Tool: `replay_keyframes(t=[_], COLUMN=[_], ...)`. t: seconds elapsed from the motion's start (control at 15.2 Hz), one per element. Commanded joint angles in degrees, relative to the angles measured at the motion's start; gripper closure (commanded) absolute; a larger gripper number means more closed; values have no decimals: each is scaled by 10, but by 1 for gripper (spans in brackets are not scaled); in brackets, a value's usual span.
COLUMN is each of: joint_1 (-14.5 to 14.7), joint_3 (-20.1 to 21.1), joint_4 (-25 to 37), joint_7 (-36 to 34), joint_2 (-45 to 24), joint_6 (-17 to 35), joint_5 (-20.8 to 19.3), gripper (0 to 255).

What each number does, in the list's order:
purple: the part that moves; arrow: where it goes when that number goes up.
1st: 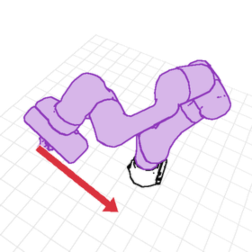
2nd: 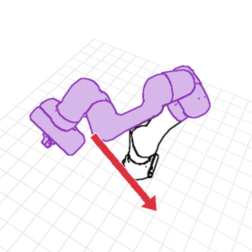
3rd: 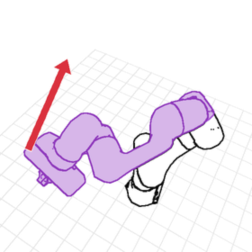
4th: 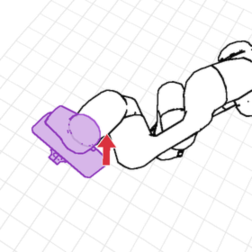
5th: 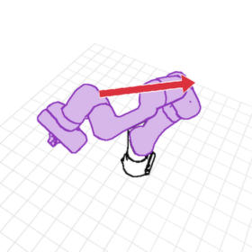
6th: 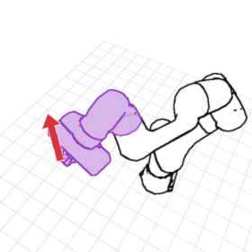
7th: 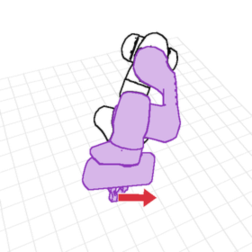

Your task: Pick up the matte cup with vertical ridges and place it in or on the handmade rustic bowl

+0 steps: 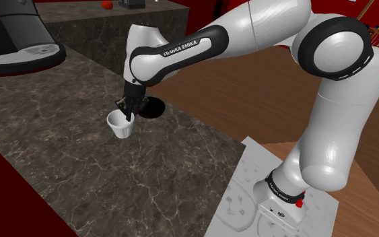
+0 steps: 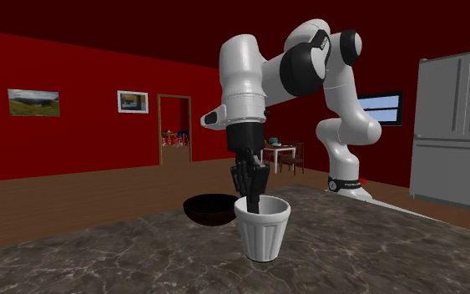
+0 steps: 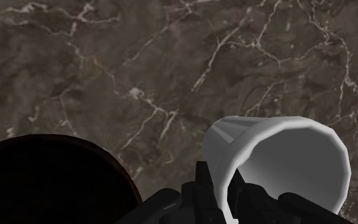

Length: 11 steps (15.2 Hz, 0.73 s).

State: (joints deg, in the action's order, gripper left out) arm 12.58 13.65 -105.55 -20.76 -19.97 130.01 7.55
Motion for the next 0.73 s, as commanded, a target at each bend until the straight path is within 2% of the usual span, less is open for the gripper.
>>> replay_keyframes(t=[0.0,0.66], joint_1=[0,-2], joint_3=[0,1], joint_4=[0,30], joint_7=[0,-7], joint_2=[-1,29], joint_6=[0,-59], joint_5=[0,2], gripper=[255,255])
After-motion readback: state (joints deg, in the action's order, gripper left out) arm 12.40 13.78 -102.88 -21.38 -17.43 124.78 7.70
